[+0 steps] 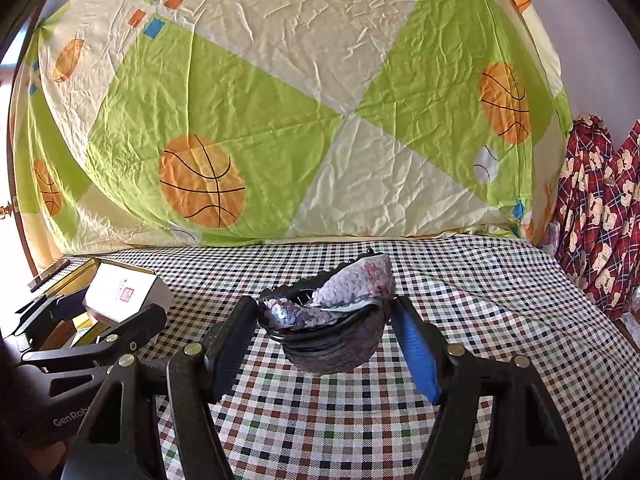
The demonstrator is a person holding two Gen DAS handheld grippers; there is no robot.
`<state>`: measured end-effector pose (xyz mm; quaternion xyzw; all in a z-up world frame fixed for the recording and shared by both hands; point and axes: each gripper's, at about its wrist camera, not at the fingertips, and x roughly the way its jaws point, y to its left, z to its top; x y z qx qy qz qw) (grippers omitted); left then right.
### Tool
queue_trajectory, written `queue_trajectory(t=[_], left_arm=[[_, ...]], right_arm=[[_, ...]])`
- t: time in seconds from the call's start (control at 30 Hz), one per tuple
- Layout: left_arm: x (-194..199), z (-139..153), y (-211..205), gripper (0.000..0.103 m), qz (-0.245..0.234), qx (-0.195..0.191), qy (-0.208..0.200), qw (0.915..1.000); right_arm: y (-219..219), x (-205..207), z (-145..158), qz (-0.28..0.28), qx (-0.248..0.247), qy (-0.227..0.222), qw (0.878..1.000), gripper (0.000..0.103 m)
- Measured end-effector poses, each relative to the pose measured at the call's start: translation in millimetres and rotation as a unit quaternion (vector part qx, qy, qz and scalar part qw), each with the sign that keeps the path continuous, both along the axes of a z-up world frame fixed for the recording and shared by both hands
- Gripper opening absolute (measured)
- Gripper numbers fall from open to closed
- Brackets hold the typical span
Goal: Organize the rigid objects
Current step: 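Lift the white box with the left tool while the right tool lifts the grey pouch, then carry the white box over the gold tin while the right tool carries the grey pouch there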
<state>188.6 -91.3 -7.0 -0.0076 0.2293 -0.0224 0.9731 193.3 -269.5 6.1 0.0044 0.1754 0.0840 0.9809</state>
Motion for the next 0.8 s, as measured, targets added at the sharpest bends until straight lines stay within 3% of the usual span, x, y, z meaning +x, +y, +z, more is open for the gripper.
queue_trajectory(t=[0.4, 0.8], left_arm=[[-26.8, 4.4, 0.2, 0.080, 0.001, 0.017, -0.038, 0.9991], [-42.7, 4.8, 6.4, 0.080, 0.008, 0.012, -0.042, 0.9990]], right_arm=[[5.3, -20.3, 3.3, 0.005, -0.005, -0.030, 1.000, 0.071], [8.2, -36.0, 5.1, 0.004, -0.004, -0.051, 0.999, 0.071]])
